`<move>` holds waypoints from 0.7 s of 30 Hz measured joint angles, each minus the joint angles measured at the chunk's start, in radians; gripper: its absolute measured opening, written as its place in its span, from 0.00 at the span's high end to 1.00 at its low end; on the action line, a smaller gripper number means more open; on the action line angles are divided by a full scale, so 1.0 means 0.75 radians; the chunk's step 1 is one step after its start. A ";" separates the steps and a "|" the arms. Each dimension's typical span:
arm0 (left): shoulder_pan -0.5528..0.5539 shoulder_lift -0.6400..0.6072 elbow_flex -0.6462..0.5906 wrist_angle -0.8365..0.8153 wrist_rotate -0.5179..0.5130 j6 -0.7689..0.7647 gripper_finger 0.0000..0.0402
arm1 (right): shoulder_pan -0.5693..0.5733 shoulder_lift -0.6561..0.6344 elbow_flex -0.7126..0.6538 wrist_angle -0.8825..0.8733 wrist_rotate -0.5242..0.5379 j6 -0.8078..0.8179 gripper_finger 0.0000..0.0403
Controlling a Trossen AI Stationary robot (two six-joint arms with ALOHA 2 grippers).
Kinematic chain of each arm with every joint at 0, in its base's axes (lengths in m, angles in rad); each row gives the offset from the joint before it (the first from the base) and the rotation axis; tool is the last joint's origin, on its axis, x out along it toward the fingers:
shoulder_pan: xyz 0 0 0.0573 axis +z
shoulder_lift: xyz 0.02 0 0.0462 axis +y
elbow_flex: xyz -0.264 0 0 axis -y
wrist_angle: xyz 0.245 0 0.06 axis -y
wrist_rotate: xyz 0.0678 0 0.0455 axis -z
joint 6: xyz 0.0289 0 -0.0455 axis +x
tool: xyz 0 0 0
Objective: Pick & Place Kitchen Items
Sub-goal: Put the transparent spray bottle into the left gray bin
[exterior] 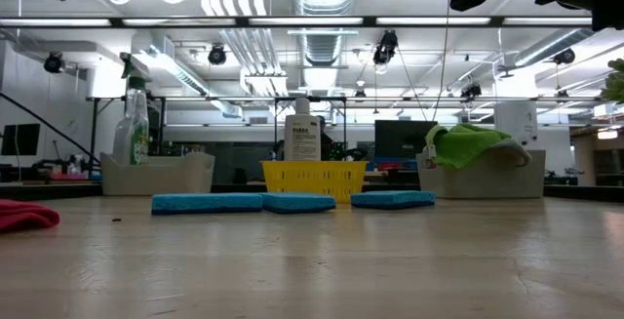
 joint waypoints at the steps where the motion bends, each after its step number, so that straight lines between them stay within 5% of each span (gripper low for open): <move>1: 0.000 0.005 0.021 -0.020 0.091 0.032 0.70 | 0.000 0.000 0.000 0.000 0.000 0.000 0.30; 6: 0.000 0.016 0.104 -0.083 0.534 0.221 0.70 | 0.000 0.000 0.000 -0.007 0.000 0.000 0.30; 10: 0.000 0.015 0.149 -0.088 0.747 0.267 0.70 | 0.000 0.000 0.000 -0.012 0.000 0.000 0.30; 15: 0.000 0.016 0.185 -0.109 0.725 0.141 0.69 | 0.000 0.000 0.000 -0.032 0.000 0.000 0.30; 21: 0.000 0.040 0.237 -0.439 0.642 0.140 0.57 | 0.000 0.000 0.000 -0.045 0.000 0.018 0.30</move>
